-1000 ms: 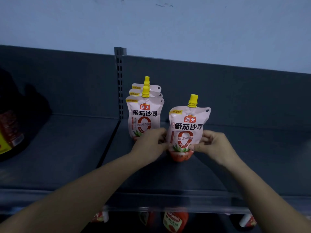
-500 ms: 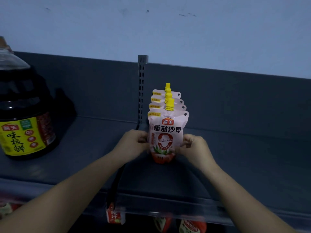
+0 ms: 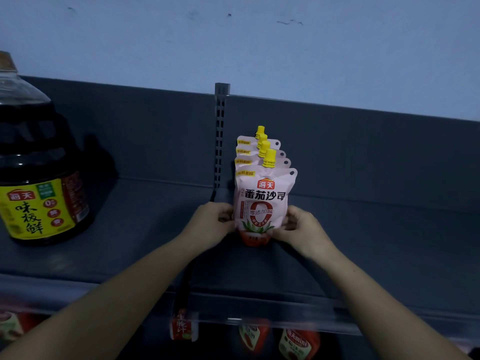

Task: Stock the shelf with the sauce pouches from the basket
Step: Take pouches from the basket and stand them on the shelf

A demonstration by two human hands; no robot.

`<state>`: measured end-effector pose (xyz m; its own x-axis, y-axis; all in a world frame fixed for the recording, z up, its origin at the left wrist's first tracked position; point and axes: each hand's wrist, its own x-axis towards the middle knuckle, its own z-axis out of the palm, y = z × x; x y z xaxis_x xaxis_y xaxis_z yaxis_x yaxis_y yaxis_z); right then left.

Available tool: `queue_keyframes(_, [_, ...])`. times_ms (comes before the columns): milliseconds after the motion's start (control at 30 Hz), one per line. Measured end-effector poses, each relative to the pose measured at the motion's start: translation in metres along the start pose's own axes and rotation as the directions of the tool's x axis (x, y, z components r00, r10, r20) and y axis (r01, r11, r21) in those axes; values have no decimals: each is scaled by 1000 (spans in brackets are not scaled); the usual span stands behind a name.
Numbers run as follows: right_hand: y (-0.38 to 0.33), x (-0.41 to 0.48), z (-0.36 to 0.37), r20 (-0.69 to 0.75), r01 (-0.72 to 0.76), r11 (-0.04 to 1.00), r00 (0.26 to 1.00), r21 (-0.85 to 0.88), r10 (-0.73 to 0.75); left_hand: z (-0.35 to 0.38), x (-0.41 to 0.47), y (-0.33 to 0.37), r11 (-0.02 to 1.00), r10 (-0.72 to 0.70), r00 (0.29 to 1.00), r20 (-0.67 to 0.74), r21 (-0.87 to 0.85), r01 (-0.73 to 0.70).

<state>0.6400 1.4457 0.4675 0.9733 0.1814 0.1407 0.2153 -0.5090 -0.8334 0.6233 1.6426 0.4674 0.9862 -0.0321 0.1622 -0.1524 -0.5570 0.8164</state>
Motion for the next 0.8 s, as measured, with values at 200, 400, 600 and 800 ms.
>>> queue_keyframes(200, [4,-15,1,-95,-65,998,993,2,65,-11,-14,-16,995,-24,999,-36,99,27])
queue_keyframes(400, [-10,-42,4,-266,47,997,962,-56,-61,-41,-48,-22,990,36,981,-191,141,-9])
queue_keyframes(600, [-27,-77,8,44,307,949,951,-70,-305,-63,-119,-15,975,14,944,-329,216,61])
queue_keyframes(800, [-45,-114,21,325,599,790,779,-133,-536,-64,-221,4,767,82,912,-402,610,199])
